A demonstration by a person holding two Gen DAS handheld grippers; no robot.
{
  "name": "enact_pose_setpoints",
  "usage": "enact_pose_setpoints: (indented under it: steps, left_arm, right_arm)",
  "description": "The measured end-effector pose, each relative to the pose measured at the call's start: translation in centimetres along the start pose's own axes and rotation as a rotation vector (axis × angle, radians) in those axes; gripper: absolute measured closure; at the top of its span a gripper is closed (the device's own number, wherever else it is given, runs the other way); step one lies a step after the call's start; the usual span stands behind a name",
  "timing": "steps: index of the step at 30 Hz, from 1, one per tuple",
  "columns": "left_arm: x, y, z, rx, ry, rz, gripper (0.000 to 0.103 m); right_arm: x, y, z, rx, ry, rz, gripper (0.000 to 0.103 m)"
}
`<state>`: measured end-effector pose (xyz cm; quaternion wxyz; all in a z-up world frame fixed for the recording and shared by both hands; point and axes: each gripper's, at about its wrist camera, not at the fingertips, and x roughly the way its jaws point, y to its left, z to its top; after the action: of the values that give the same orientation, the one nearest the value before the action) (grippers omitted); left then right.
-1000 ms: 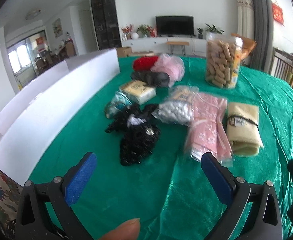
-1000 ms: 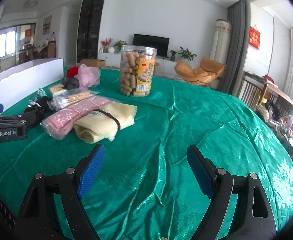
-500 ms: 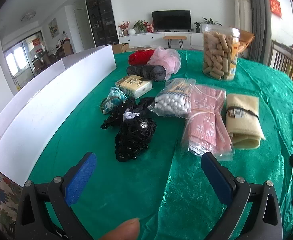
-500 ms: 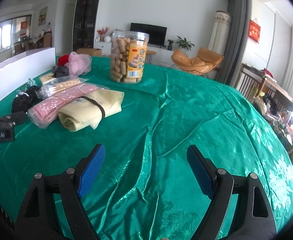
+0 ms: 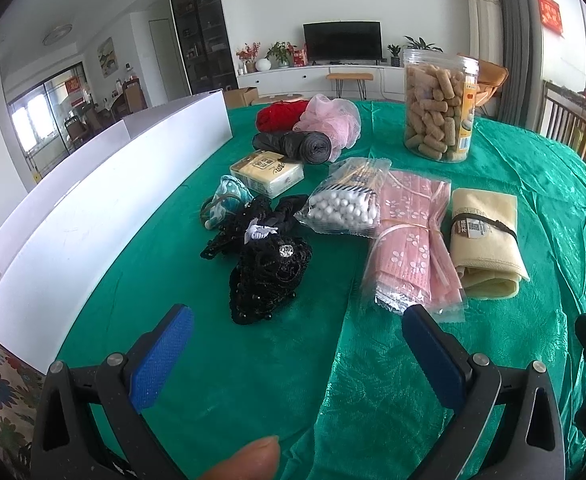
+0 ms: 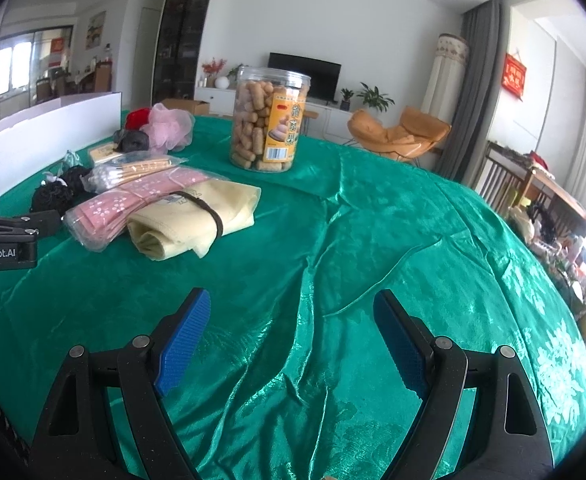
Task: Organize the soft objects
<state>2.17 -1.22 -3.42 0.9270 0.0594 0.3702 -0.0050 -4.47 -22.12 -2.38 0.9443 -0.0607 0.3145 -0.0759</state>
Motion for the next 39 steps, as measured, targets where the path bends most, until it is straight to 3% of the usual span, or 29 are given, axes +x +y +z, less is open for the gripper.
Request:
enact_pose_setpoints:
  steps: [26, 33, 39]
  left_arm:
    - [0.1, 0.5, 0.0, -0.021, 0.011, -0.011, 0.0]
    - [0.5, 1.0, 0.0, -0.045, 0.031, -0.009, 0.0]
    - [0.4, 1.2, 0.0, -0.054, 0.028, -0.019, 0.0]
  right_arm:
    - [0.4, 0.3, -0.1, -0.018, 0.024, 0.0, 0.017]
    - [1.6, 0.0, 0.2, 0.054, 0.108, 0.089, 0.017]
    - [1.4, 0.4, 0.4, 0.062, 0.105, 0.106, 0.017]
